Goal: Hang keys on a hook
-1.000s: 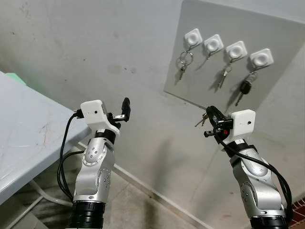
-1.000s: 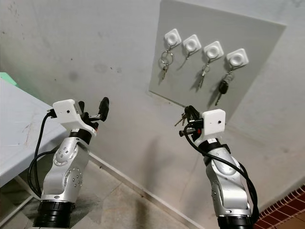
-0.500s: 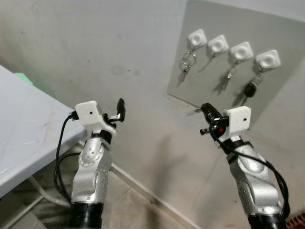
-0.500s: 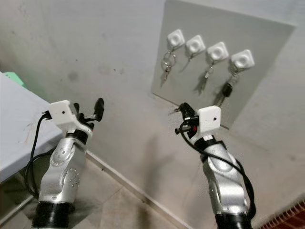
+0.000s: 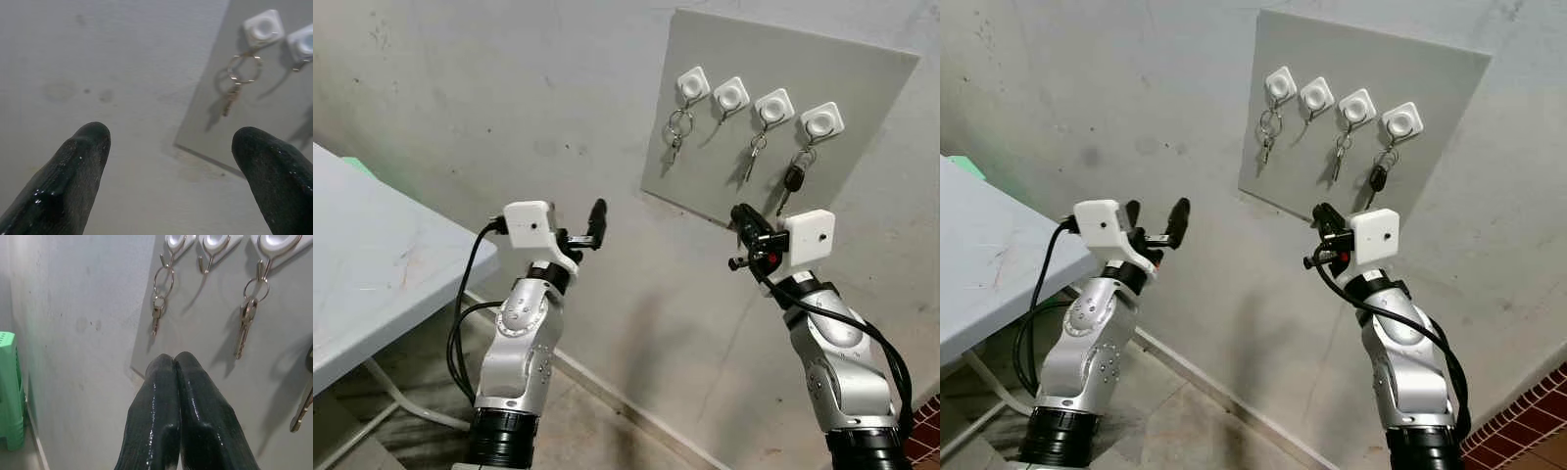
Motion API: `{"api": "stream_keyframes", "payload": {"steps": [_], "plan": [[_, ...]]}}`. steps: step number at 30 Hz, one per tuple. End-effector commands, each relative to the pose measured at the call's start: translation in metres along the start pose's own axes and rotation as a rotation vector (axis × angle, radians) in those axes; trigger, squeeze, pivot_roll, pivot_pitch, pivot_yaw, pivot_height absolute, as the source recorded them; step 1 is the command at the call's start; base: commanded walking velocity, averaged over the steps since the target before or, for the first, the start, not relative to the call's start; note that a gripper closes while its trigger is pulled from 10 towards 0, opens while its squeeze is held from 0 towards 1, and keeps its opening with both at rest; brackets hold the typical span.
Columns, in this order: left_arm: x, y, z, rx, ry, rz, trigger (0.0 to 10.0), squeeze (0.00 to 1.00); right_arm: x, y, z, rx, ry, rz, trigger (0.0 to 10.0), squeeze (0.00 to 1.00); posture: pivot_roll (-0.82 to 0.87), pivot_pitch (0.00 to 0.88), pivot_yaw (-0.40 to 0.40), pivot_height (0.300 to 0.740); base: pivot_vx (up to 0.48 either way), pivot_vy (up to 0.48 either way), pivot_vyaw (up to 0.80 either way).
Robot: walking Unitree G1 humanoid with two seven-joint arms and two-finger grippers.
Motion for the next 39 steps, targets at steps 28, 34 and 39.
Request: {"api": "stream_keyframes", "payload": {"steps": [28, 34, 39], "plan": [[0.013, 0.028, 0.056, 0.068, -0.303, 0.056, 10.0, 0.00, 0.070, 0.051, -0.010, -0.008, 0.048, 0.169, 10.0, 0.00, 0.02, 0.030, -0.060, 0.740, 0.000, 0.000, 0.00], [0.015, 0.032, 0.059, 0.063, -0.314, 0.065, 10.0, 0.00, 0.078, 0.054, -0.004, -0.013, 0.018, 0.180, 10.0, 0.00, 0.02, 0.033, -0.059, 0.740, 0.000, 0.000, 0.00], [0.015, 0.033, 0.060, 0.055, -0.316, 0.066, 10.0, 0.00, 0.088, 0.061, -0.001, -0.011, 0.009, 0.197, 10.0, 0.00, 0.02, 0.038, -0.058, 0.740, 0.000, 0.000, 0.00]]}}
Point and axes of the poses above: a point about 5 cm out from each wrist's last joint towards the gripper, its own x axis pointing out of the wrist towards the gripper, its own y axis along the axis of the wrist's last joint, z = x × y, the point moved 6 cm from there along x, pointing out of the wrist towards the gripper, and after that the axes turned 8 degrees about x, right-handed, at the moved point
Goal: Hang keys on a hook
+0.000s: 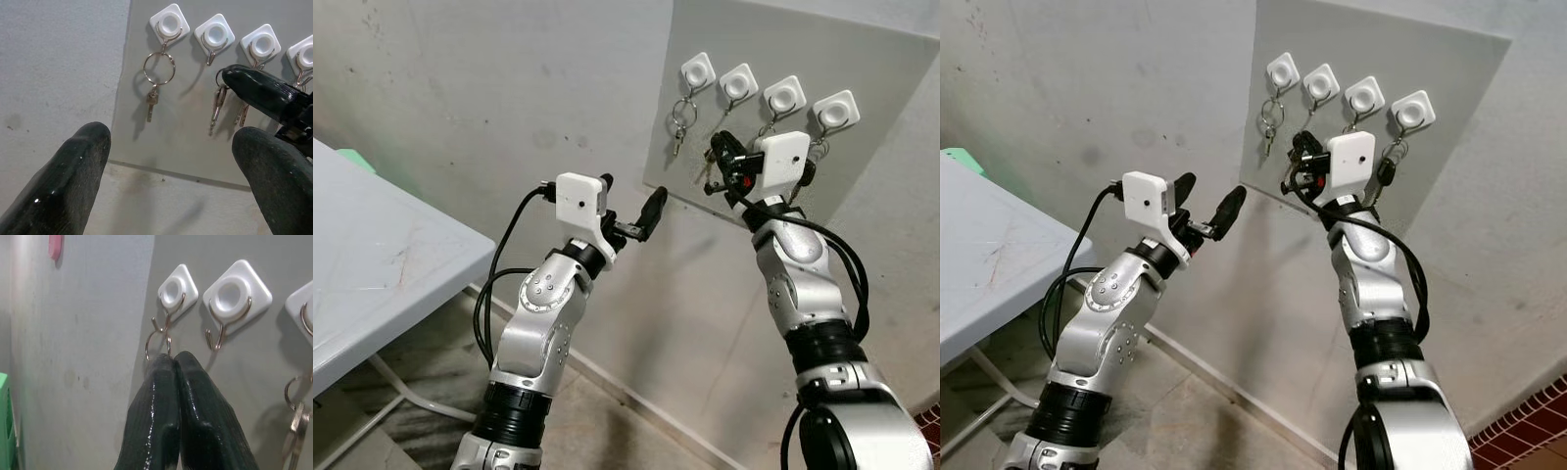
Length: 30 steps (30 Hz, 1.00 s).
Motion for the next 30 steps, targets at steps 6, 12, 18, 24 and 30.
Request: {"api": "stream_keyframes", "payload": {"steps": [6, 12, 18, 24, 30], "plan": [[0.003, 0.005, 0.008, -0.002, -0.030, 0.011, 10.0, 0.00, 0.016, 0.021, 0.006, -0.002, -0.010, 0.059, 10.0, 0.00, 0.02, 0.039, -0.061, 0.740, 0.000, 0.000, 0.00], [0.003, 0.005, 0.008, -0.005, -0.028, 0.011, 10.0, 0.00, 0.020, 0.025, 0.008, 0.016, -0.021, 0.075, 10.0, 0.00, 0.02, 0.040, -0.064, 0.740, 0.000, 0.000, 0.00], [0.003, 0.005, 0.009, -0.008, -0.028, 0.011, 10.0, 0.00, 0.022, 0.026, 0.009, 0.036, -0.028, 0.083, 10.0, 0.00, 0.02, 0.041, -0.064, 0.740, 0.000, 0.000, 0.00], [0.003, 0.004, 0.010, -0.012, -0.027, 0.009, 10.0, 0.00, 0.023, 0.025, 0.010, 0.065, -0.037, 0.088, 10.0, 0.00, 0.02, 0.044, -0.065, 0.740, 0.000, 0.000, 0.00], [0.002, 0.004, 0.011, -0.014, -0.028, 0.009, 10.0, 0.00, 0.023, 0.025, 0.010, 0.071, -0.036, 0.089, 10.0, 0.00, 0.02, 0.044, -0.065, 0.740, 0.000, 0.000, 0.00]]}}
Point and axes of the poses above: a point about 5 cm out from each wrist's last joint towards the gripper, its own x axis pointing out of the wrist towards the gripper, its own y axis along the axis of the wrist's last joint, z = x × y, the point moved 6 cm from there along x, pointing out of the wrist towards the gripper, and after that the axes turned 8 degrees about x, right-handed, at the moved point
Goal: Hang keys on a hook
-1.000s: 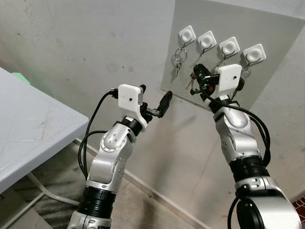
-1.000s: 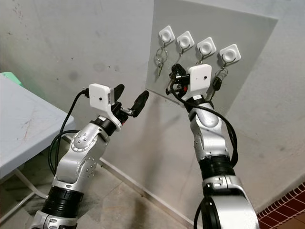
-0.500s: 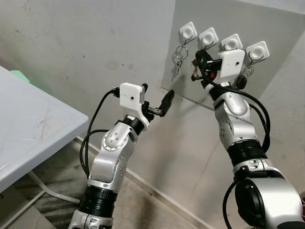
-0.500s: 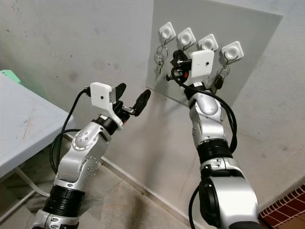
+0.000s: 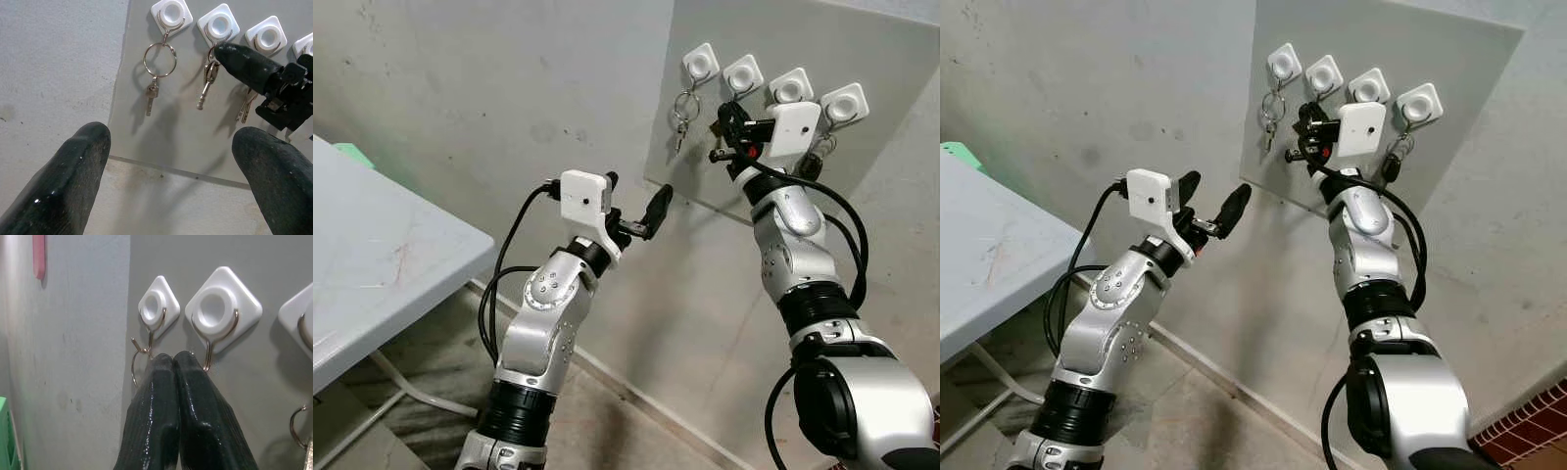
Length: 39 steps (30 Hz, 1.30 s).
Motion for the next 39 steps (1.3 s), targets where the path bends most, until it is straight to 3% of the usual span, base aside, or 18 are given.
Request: {"api": "stream_keyframes", "payload": {"steps": [1, 24, 35, 39], "plan": [[0.0010, 0.0041, 0.0066, 0.002, -0.023, 0.011, 10.0, 0.00, 0.0043, 0.0116, 0.0014, -0.002, 0.000, 0.037, 10.0, 0.00, 0.02, 0.044, -0.065, 0.740, 0.000, 0.000, 0.00], [0.0014, 0.0038, 0.0084, -0.005, -0.023, 0.010, 10.0, 0.00, 0.0072, 0.0148, 0.0100, 0.096, -0.052, 0.053, 10.0, 0.00, 0.02, 0.039, -0.065, 0.740, 0.000, 0.000, 0.00], [0.0017, 0.0045, 0.0085, -0.005, -0.022, 0.013, 10.0, 0.00, 0.0081, 0.0147, 0.0065, 0.080, -0.034, 0.051, 10.0, 0.00, 0.02, 0.042, -0.065, 0.740, 0.000, 0.000, 0.00], [0.0016, 0.0047, 0.0082, -0.004, -0.020, 0.013, 10.0, 0.00, 0.0091, 0.0154, 0.0085, 0.128, -0.052, 0.056, 10.0, 0.00, 0.02, 0.045, -0.067, 0.740, 0.000, 0.000, 0.00]]}}
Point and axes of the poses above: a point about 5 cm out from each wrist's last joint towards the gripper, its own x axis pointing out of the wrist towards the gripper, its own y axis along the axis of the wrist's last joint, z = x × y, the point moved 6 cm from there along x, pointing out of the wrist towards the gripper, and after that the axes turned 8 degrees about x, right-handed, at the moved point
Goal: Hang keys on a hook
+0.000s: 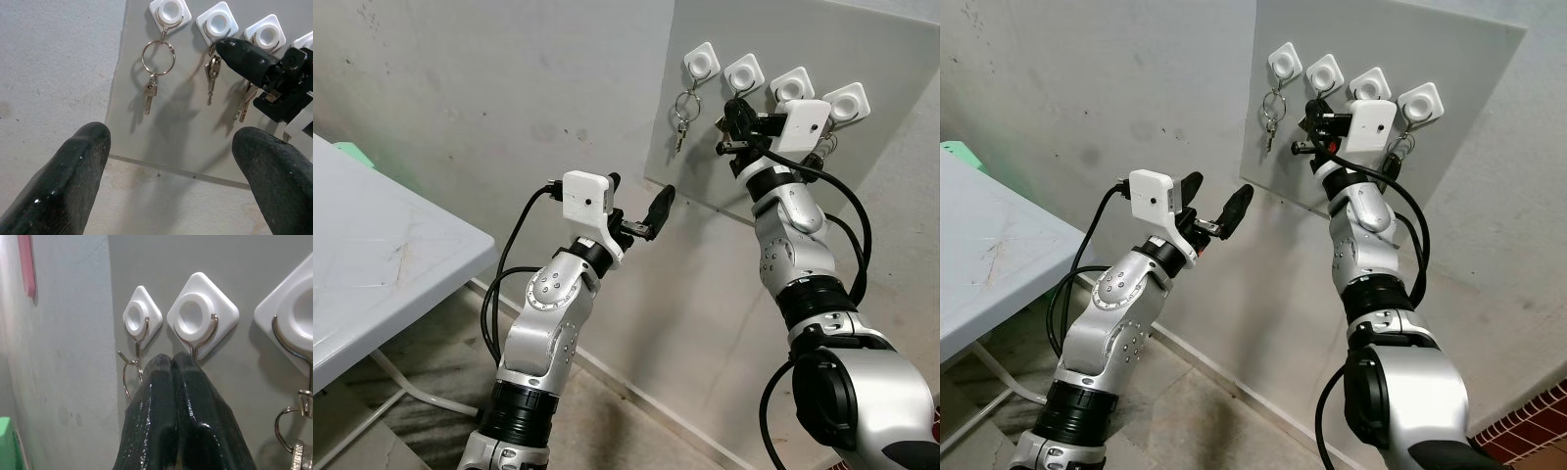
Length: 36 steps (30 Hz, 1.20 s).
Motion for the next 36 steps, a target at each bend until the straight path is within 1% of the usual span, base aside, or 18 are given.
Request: {"api": "stream_keyframes", "payload": {"steps": [1, 4, 10, 12, 14, 27, 31, 33, 36], "plan": [[0.001, 0.005, 0.006, 0.005, -0.018, 0.014, 10.0, 0.00, 0.005, 0.010, 0.001, 0.031, -0.011, 0.030, 10.0, 0.00, 0.02, 0.045, -0.067, 0.740, 0.000, 0.000, 0.00], [0.001, 0.005, 0.005, 0.003, -0.017, 0.015, 10.0, 0.00, 0.006, 0.011, 0.001, 0.036, -0.017, 0.031, 10.0, 0.00, 0.02, 0.046, -0.066, 0.740, 0.000, 0.000, 0.00], [0.001, 0.004, 0.006, 0.001, -0.018, 0.013, 10.0, 0.00, 0.007, 0.013, 0.005, 0.099, -0.044, 0.040, 10.0, 0.00, 0.02, 0.045, -0.065, 0.740, 0.000, 0.000, 0.00], [0.001, 0.004, 0.006, 0.002, -0.018, 0.013, 10.0, 0.00, 0.007, 0.013, 0.005, 0.096, -0.045, 0.040, 10.0, 0.00, 0.02, 0.045, -0.065, 0.740, 0.000, 0.000, 0.00], [0.001, 0.004, 0.006, 0.000, -0.018, 0.013, 10.0, 0.00, 0.007, 0.013, 0.007, 0.127, -0.054, 0.043, 10.0, 0.00, 0.02, 0.045, -0.065, 0.740, 0.000, 0.000, 0.00], [0.001, 0.004, 0.007, -0.002, -0.020, 0.013, 10.0, 0.00, 0.004, 0.013, 0.016, 0.161, -0.090, 0.055, 10.0, 0.00, 0.02, 0.047, -0.063, 0.740, 0.000, 0.000, 0.00], [0.001, 0.004, 0.007, -0.004, -0.020, 0.012, 10.0, 0.00, 0.003, 0.011, 0.017, 0.165, -0.096, 0.049, 10.0, 0.00, 0.02, 0.047, -0.062, 0.740, 0.000, 0.000, 0.00], [0.001, 0.005, 0.008, -0.001, -0.020, 0.012, 10.0, 0.00, 0.000, 0.004, 0.018, 0.169, -0.103, 0.029, 10.0, 0.00, 0.02, 0.046, -0.063, 0.740, 0.000, 0.000, 0.00], [0.001, 0.005, 0.008, 0.000, -0.018, 0.012, 10.0, 0.00, -0.002, -0.001, 0.018, 0.176, -0.103, 0.018, 10.0, 0.00, 0.02, 0.044, -0.063, 0.740, 0.000, 0.000, 0.00]]}}
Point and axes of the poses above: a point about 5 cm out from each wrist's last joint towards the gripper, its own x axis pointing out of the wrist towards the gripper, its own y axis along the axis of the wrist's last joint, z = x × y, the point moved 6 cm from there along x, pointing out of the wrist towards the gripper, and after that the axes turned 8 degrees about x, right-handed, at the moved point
